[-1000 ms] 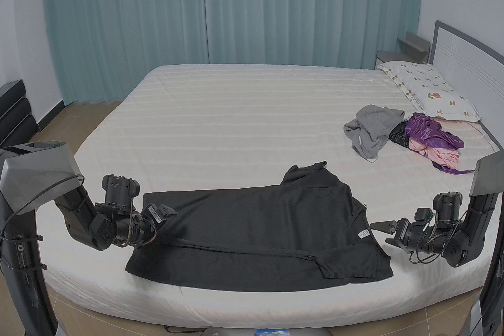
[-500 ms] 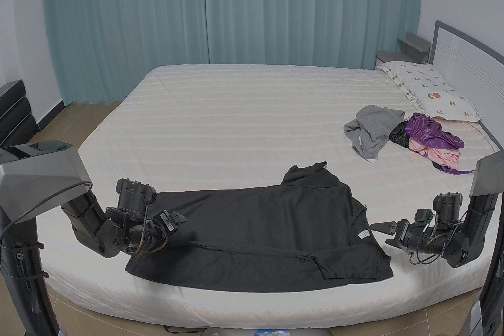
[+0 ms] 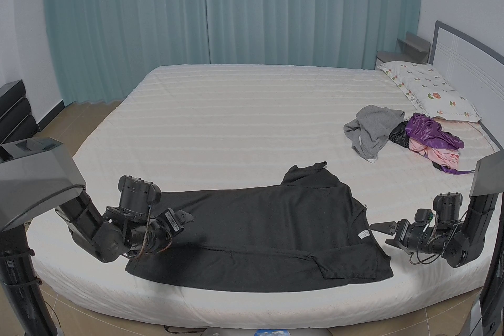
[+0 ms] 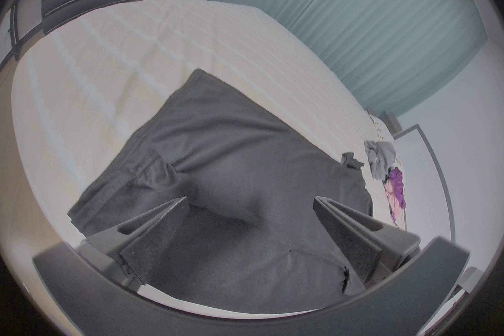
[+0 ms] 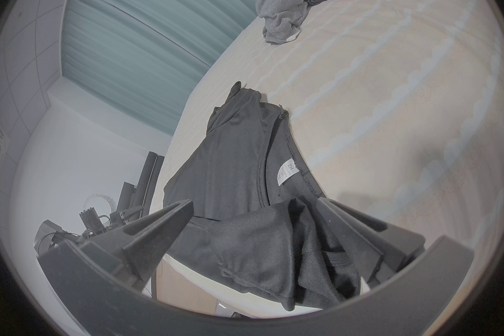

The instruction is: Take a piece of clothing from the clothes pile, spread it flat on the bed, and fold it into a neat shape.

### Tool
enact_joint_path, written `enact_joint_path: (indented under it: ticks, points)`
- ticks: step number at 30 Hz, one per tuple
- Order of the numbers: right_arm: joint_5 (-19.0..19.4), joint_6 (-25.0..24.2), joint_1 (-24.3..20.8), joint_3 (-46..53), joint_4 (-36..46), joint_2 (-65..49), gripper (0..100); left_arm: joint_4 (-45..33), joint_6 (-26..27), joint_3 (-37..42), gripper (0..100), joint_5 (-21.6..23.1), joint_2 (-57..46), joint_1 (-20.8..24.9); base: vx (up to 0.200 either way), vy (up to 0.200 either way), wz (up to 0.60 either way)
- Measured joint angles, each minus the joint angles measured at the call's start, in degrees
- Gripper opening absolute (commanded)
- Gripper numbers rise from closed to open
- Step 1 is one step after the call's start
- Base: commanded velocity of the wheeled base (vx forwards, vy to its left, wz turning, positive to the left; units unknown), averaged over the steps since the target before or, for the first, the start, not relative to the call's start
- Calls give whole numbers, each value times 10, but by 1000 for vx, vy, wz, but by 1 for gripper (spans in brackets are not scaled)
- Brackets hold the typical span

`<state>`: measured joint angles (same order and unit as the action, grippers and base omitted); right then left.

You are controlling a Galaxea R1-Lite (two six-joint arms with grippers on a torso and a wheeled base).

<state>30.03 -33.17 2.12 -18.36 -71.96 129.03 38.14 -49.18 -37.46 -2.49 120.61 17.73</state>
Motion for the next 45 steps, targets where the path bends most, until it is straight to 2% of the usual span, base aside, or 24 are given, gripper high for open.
enact_joint_path:
  ticks: [11, 17, 25, 32, 36, 42, 45]
  points:
    - [-1, 0, -5, 1, 0, 0, 100, 2, 2, -10, 100, -1, 64, 54, 0, 0, 0]
    - [0, 1, -6, 1, 0, 0, 100, 1, 2, -38, 100, -3, 83, 56, 0, 0, 0]
    - [0, 0, -12, 0, -1, 2, 100, 3, -7, -98, 100, -7, 104, 9, 0, 0, 0]
    - [-1, 0, -13, 0, -12, 7, 100, 6, -73, -141, 100, -6, 111, -43, 0, 0, 0]
    - [-2, 0, -13, 0, -14, 10, 100, 7, -91, -152, 100, 3, 105, -70, 0, 0, 0]
    - [-2, 0, -12, 1, -15, 11, 100, 4, -88, -151, 100, 50, 92, -103, 0, 0, 0]
    - [-1, 0, -12, 3, -16, 12, 100, -2, -60, -146, 100, 83, 87, -118, 0, 0, 0]
